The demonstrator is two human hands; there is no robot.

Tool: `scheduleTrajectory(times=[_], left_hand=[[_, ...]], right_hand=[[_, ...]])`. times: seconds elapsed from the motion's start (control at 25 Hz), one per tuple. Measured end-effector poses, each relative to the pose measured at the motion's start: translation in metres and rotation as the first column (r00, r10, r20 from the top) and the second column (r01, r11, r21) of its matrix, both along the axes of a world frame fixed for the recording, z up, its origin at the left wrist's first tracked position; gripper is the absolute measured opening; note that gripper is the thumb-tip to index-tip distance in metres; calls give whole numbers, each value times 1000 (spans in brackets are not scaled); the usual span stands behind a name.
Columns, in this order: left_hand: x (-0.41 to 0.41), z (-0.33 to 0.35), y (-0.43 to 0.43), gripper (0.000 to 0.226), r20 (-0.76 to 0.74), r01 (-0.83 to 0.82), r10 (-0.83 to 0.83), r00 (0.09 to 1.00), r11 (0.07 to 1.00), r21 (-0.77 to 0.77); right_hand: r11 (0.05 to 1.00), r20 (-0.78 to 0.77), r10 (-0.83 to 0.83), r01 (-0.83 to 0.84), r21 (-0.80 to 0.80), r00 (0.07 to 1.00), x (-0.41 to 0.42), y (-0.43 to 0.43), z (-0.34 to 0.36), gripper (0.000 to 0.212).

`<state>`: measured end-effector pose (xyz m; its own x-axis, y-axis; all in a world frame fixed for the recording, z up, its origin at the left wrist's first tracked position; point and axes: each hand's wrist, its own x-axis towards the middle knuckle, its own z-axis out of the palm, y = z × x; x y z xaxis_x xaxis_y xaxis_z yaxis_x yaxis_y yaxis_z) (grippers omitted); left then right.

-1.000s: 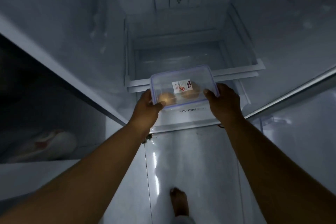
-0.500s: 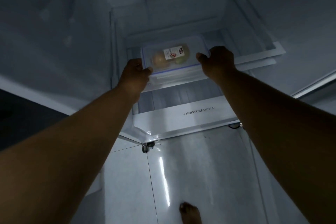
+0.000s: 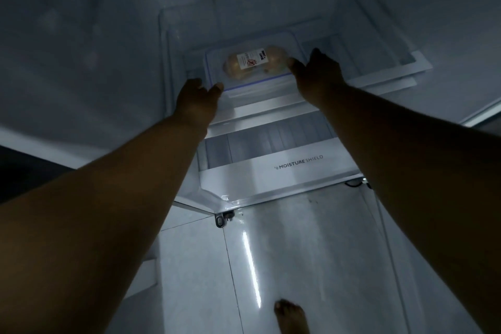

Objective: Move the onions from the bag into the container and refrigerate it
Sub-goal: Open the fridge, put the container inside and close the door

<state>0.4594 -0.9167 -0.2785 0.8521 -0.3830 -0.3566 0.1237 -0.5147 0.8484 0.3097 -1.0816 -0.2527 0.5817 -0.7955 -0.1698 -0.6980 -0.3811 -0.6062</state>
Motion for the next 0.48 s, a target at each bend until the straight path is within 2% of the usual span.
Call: scheduleTrajectory(times=[0.12, 0.2, 0.28, 0.48], left_hand=[[-48, 6, 41, 70, -87, -36, 33, 996, 999, -33], [-97, 14, 82, 60, -112, -30, 24, 993, 998, -53], [-143, 28, 123, 52, -111, 13, -19, 994, 999, -53], [-267, 92, 235, 50, -50, 315, -313, 949, 948, 40]], right_hand=[[999, 167, -31, 24, 44, 985, -44, 42, 2, 72], [997, 204, -30, 14, 78, 979, -90, 86, 2, 69], [985, 233, -99, 62, 163, 967, -139, 138, 8, 65], [956, 165, -168, 120, 267, 972, -276, 269, 73, 61]])
